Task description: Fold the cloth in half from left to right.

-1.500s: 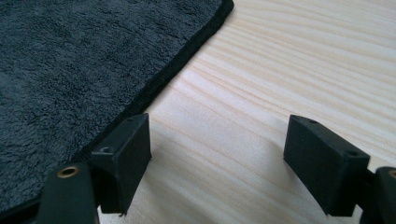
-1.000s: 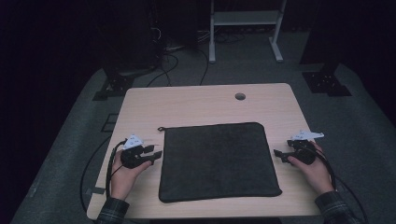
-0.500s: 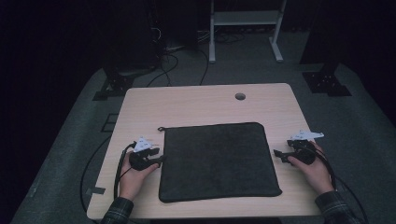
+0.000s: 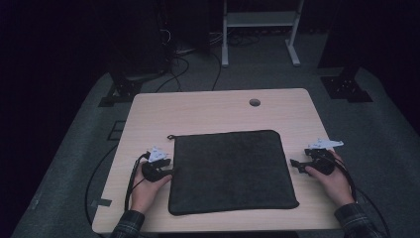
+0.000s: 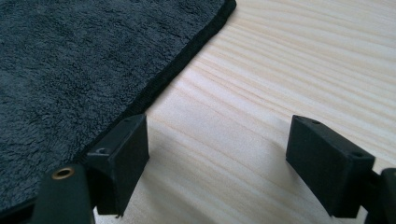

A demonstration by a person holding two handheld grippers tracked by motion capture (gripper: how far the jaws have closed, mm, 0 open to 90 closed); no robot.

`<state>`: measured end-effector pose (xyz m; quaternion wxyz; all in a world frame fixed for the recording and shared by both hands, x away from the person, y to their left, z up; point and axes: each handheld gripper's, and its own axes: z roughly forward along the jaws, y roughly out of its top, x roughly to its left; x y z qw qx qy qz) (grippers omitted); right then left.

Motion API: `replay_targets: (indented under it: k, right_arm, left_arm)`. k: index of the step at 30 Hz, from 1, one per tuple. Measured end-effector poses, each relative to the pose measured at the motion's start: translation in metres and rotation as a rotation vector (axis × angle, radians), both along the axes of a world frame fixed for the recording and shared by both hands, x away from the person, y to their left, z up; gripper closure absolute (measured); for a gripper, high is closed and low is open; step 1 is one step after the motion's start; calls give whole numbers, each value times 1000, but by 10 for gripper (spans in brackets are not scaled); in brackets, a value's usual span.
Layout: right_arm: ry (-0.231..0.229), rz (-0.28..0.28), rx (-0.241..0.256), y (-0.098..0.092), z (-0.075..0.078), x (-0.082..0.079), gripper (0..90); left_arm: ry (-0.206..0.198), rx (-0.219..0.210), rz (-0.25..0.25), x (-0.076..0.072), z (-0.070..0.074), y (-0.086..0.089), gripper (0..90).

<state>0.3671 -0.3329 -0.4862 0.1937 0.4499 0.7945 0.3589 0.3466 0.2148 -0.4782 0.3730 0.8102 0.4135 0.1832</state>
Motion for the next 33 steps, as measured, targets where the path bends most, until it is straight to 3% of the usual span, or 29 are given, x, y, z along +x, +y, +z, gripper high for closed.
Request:
replay_targets:
  k: [4, 7, 8, 10, 11, 14, 24, 29, 33]
  right_arm:
    - [0, 0, 0, 0, 0, 0, 201]
    - [0, 0, 0, 0, 0, 0, 201]
    - [0, 0, 0, 0, 0, 0, 201]
    - [0, 0, 0, 0, 0, 0, 201]
    - [0, 0, 0, 0, 0, 0, 201]
    - [0, 0, 0, 0, 0, 0, 201]
    - [1, 0, 1, 0, 0, 0, 200]
    - [0, 1, 1, 0, 0, 0, 199]
    - [0, 2, 0, 0, 0, 0, 199]
  left_arm:
    - [0, 1, 14, -1, 0, -2, 493]
    - [0, -6, 22, -3, 0, -4, 609]
    - [3, -15, 24, -3, 0, -4, 609]
    - [19, -65, 34, -4, -1, -5, 745]
    - [19, -65, 34, -4, -1, -5, 782]
    - [46, -102, 47, -3, -2, -5, 845]
    - [77, -101, 51, 0, 3, -3, 872]
    - [63, -128, 62, 0, 10, 5, 873]
    - [54, -123, 82, 2, 15, 15, 873]
